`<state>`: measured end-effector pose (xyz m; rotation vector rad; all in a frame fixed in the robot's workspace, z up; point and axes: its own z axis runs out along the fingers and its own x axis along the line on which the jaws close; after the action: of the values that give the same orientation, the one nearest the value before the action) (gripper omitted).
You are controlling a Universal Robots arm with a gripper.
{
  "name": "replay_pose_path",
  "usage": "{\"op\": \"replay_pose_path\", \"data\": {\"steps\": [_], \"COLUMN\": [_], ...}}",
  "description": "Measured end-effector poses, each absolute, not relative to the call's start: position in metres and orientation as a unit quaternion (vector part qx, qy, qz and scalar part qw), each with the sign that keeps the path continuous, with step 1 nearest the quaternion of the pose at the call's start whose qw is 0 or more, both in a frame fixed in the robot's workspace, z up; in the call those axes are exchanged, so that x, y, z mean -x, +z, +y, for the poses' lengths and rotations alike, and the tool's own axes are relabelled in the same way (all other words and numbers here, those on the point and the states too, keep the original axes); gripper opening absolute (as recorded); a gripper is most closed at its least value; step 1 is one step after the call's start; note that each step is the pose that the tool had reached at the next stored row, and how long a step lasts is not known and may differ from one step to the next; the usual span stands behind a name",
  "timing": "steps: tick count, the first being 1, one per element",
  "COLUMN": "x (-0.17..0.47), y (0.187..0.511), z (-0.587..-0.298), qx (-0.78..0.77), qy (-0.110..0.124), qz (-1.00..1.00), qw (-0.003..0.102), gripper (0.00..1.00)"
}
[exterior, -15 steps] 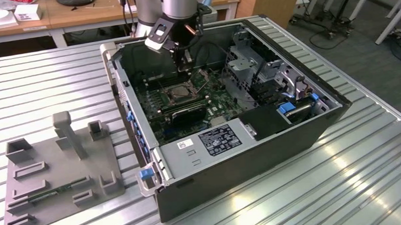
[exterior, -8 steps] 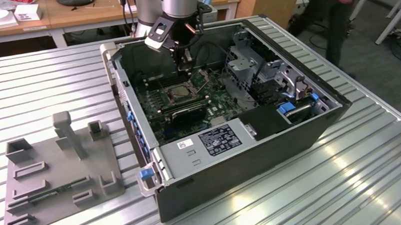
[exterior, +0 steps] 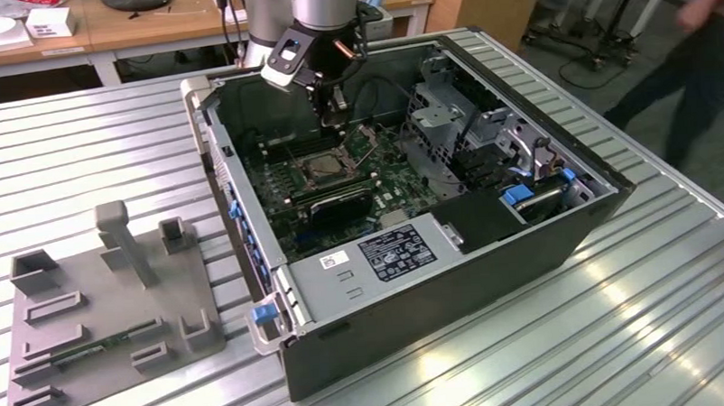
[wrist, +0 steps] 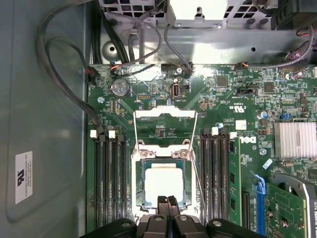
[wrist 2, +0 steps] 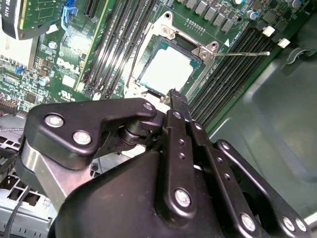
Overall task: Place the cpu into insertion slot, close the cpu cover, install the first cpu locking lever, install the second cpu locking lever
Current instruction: 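Close the cpu cover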
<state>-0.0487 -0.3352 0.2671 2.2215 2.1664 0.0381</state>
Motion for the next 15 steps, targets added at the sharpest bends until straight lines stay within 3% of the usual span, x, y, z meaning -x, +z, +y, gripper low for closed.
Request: {"op": "replay_pose_path", "data": {"steps": [15], "x": [0.0487], "y": [0.2773], "z": [-0.3352], "qx": [-0.716], "qy": [0.012], "qz": [0.698], "qw": [0.019], "gripper": [0.11]}}
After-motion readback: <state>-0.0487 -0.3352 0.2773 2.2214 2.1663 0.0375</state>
